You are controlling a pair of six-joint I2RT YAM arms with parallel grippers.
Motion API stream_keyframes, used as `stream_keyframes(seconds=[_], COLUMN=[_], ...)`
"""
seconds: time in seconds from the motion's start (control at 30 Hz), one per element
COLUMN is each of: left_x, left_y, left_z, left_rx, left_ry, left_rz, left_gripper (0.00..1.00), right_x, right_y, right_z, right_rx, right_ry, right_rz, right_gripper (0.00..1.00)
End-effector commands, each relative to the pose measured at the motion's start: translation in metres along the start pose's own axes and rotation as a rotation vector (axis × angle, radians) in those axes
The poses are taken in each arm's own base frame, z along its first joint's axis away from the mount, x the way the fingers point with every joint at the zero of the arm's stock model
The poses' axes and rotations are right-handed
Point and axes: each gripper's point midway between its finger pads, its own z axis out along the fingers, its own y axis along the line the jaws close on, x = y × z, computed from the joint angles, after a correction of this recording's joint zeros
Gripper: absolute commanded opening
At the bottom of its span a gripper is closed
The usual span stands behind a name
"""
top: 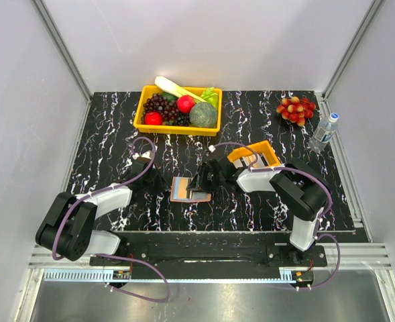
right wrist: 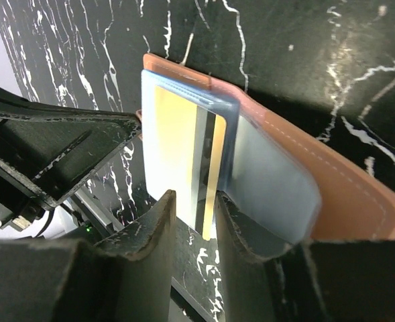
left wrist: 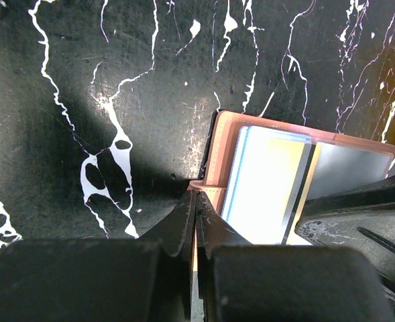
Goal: Put the credit cards into the card holder
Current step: Insert the credit card into the card holder.
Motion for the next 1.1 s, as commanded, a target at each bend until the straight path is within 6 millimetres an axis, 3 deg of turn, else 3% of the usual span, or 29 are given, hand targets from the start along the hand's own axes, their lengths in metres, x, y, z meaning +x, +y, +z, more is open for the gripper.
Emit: stream_keyframes(seconds=[0.0,0.43,0.6,0.83,1.03,1.07], left_x=[0.028,0.028,0.021,0.012,0.005,0.003], left_y=[0.013,0.012,0.01,0.0,-0.008,-0.01], left_z=[-0.001,-0.001,-0.007,-0.011,-0.017,-0.018], left_rx=[-0.029,-0.022,-0.025,-0.007,0.015,0.017], left_ry=[0.099,0.093,0.065,0.049,0.032,0.029], left_rz=[-0.004,-0.005,0.014,0.028,0.036,0.039], left_gripper=[0.0,0.0,0.0,0.0,0.0,0.08], right_x=[0.004,0.005,-0.009,-0.031,-0.025,-0.023], right_y=[0.026,0.031,0.019,0.017,0.008,0.003], right_z=[0.006,0.013,-0.003,-0.029,-0.02,-0.017], right_rx=[-0.066,-0.068,0.034,0.091,0.111,0.12], right_ry=[0.03,0.039,-0.043,-0.139,-0.077,-0.067], right_rz=[-0.054,-0.067,-0.112,-0.158,-0.165,-0.159], right_gripper=[0.33,0.33,0.38,0.42,0.35,0.32])
